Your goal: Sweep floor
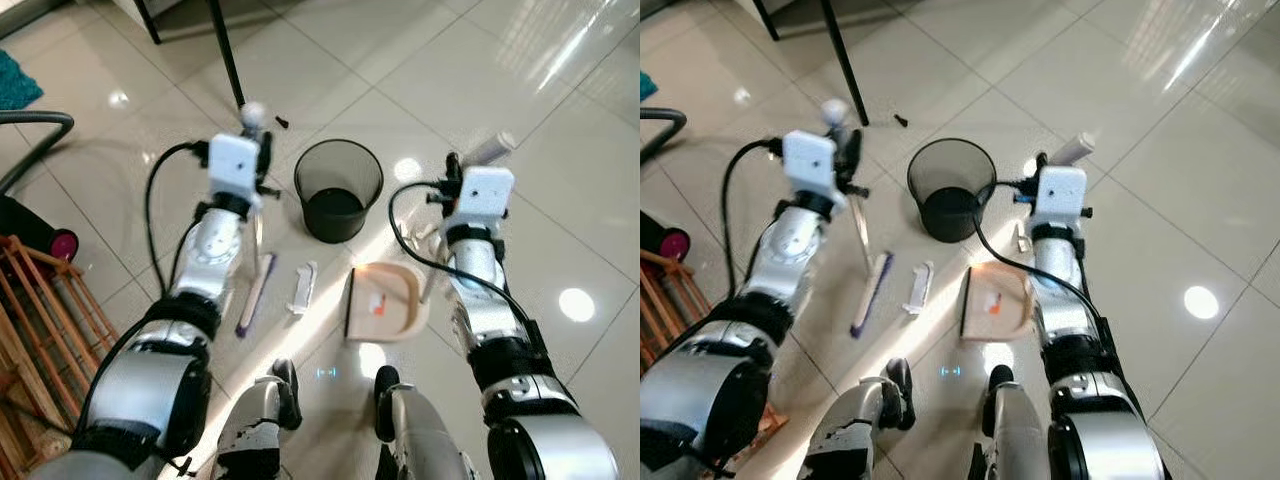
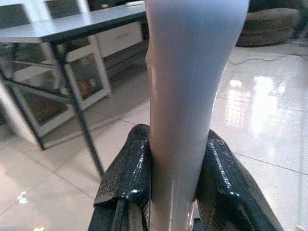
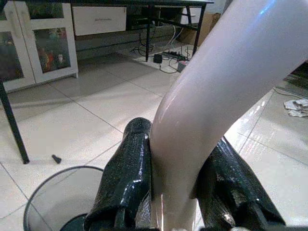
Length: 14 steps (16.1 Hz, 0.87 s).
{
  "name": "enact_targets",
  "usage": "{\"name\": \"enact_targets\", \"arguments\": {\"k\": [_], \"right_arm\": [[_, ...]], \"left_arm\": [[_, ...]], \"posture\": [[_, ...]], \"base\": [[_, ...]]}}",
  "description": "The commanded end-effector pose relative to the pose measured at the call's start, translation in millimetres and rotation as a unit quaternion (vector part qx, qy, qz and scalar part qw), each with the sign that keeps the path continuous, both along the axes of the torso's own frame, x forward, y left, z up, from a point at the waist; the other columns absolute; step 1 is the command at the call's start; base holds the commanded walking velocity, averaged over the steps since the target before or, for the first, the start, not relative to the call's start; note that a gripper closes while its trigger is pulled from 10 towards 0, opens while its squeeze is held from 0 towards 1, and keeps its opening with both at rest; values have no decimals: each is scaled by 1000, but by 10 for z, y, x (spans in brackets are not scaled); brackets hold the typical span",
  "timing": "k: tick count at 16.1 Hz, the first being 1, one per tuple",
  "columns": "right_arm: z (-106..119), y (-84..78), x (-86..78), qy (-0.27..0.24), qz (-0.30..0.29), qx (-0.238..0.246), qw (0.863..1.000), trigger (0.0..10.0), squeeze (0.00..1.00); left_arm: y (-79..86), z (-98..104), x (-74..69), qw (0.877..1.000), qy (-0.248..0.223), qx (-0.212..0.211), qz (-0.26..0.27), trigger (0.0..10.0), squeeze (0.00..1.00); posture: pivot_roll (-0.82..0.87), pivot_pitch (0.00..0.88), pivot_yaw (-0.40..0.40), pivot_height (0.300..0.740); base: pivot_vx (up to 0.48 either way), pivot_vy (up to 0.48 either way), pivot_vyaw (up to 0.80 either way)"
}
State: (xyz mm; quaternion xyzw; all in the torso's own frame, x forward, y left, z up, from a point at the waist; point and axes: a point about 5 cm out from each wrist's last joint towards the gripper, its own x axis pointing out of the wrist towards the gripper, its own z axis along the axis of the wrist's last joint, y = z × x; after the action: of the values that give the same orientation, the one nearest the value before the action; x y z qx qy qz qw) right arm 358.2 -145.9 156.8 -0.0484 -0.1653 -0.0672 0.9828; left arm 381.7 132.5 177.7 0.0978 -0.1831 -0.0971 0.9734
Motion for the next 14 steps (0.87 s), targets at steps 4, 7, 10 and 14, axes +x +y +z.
{"name": "enact_targets", "arguments": {"k": [4,7,10,14], "right_arm": [[-202,127,-65,37,14,-11,999,10000,0],[-277,291,-132,47,37,-1,998,10000,0],[-230,572,-166,46,78,15,996,10000,0],[-285,797,-179,87,92,19,992,10000,0]], "left_arm": [[-202,-159,-20,999,33,21,-18,10000,0],[-267,-156,-9,999,38,18,-18,10000,0],[-363,-79,55,998,56,-20,-2,10000,0],[-490,33,102,996,65,-64,-4,10000,0]], "posture": [[32,408,55,740],[18,384,58,740],[2,420,60,740],[-7,393,52,740]], "base": [[0,0,0],[0,0,0],[0,0,0],[0,0,0]]}}
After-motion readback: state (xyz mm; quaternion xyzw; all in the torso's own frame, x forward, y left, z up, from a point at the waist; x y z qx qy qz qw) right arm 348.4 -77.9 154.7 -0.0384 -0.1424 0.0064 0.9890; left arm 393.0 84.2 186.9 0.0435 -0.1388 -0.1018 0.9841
